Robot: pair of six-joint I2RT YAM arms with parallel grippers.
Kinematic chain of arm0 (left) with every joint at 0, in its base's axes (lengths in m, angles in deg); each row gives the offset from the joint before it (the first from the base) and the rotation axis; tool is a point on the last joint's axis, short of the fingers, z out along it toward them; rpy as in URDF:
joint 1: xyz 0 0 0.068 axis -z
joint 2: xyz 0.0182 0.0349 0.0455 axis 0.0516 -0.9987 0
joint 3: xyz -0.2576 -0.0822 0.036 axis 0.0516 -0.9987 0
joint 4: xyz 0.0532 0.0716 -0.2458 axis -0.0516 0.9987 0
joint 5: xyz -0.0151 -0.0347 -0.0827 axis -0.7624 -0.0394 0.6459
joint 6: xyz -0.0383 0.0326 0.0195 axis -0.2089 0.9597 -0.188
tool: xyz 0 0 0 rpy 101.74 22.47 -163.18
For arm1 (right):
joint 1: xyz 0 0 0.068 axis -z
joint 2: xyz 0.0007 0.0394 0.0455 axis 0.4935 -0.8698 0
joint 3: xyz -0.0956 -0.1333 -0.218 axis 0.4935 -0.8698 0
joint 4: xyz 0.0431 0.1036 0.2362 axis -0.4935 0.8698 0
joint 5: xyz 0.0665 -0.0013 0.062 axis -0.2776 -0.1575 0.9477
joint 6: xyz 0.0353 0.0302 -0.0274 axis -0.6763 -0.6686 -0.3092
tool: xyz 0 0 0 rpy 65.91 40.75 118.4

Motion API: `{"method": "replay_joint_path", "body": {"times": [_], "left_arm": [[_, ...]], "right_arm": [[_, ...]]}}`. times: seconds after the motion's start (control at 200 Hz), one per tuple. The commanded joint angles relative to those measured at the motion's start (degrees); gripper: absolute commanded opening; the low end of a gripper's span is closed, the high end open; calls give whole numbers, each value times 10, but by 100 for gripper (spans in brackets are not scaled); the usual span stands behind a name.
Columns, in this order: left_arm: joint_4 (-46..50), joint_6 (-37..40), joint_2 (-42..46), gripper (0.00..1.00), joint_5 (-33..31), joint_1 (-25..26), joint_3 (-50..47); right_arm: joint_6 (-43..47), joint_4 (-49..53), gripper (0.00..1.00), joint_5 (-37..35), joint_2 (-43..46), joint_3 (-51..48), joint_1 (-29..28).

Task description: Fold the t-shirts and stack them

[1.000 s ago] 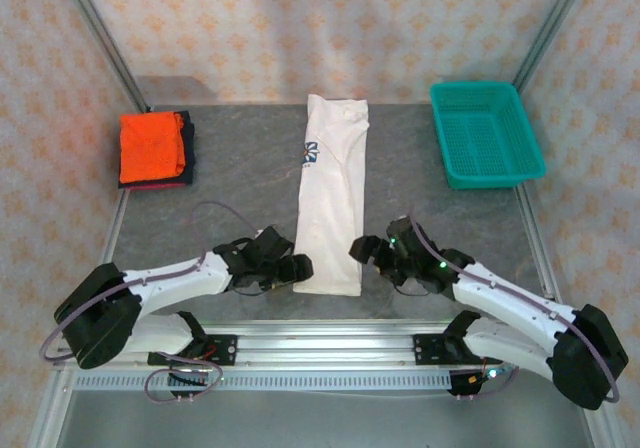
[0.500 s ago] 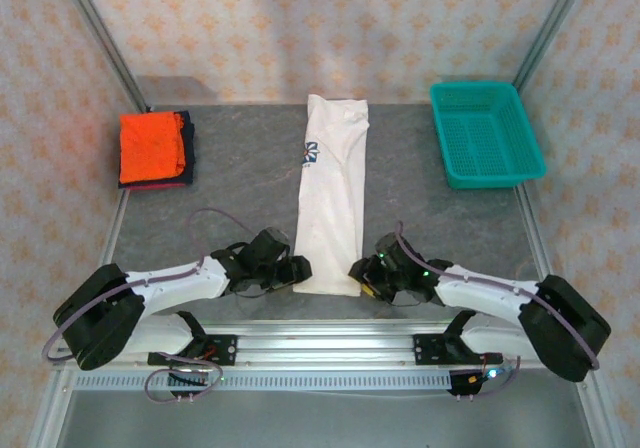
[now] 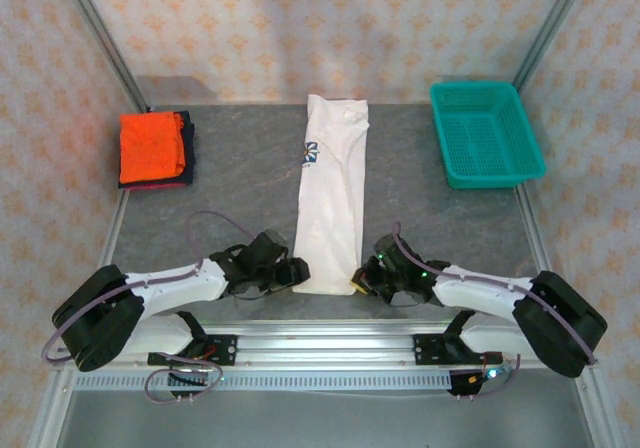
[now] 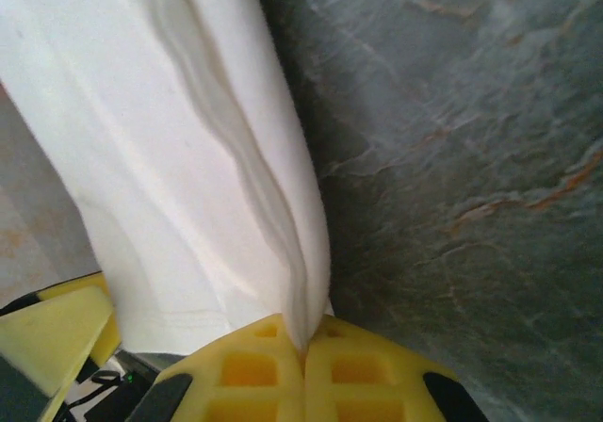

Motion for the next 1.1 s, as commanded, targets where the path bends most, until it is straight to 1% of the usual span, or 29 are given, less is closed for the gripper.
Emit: {"method": "replay_joint_path", "body": {"times": [0.0, 0.04, 0.155, 0.22, 0.295, 0.435, 0.59, 0.691, 0.746, 0.836, 0.916, 0.991, 1.041, 1.096], "left_arm": [[-20, -18, 17, 62, 6, 0, -11], [-24, -20, 19, 61, 7, 1, -14], [-19, -23, 20, 50, 6, 2, -16], [-34, -34, 23, 44, 10, 4, -23], [-44, -42, 25, 43, 10, 7, -29], [4, -38, 21, 44, -3, 9, -21], [-44, -56, 16, 43, 14, 13, -33], [-4, -38, 2, 41, 8, 18, -8], [0, -37, -5, 40, 7, 21, -4], [-8, -45, -8, 31, 8, 23, -8], [-7, -46, -1, 25, 5, 23, -9], [-6, -46, 7, 17, 4, 22, -8], [-3, -45, 12, 9, 1, 22, -6], [4, -44, 19, 4, -1, 23, -4]], "right_arm": [[1, 2, 0, -5, 13, -7, -4], [1, 3, 0, -6, 12, -8, -4], [3, 1, 0, -5, 6, -7, -4], [4, 1, 0, -4, 2, -6, -4], [4, -5, 0, -1, 0, -6, -4], [4, -10, 0, -1, 0, -5, -4], [3, -10, 0, -1, -15, -6, -4], [3, -13, 0, 1, -21, -7, -3], [3, -17, 0, 3, -25, -6, -4], [5, -17, 0, 5, -28, -5, -4], [5, -17, 0, 4, -28, -6, -4], [6, -18, 0, 4, -27, -5, -4], [7, -18, 0, 4, -25, -6, -4], [10, -16, 0, 4, -21, -6, -4]]}}
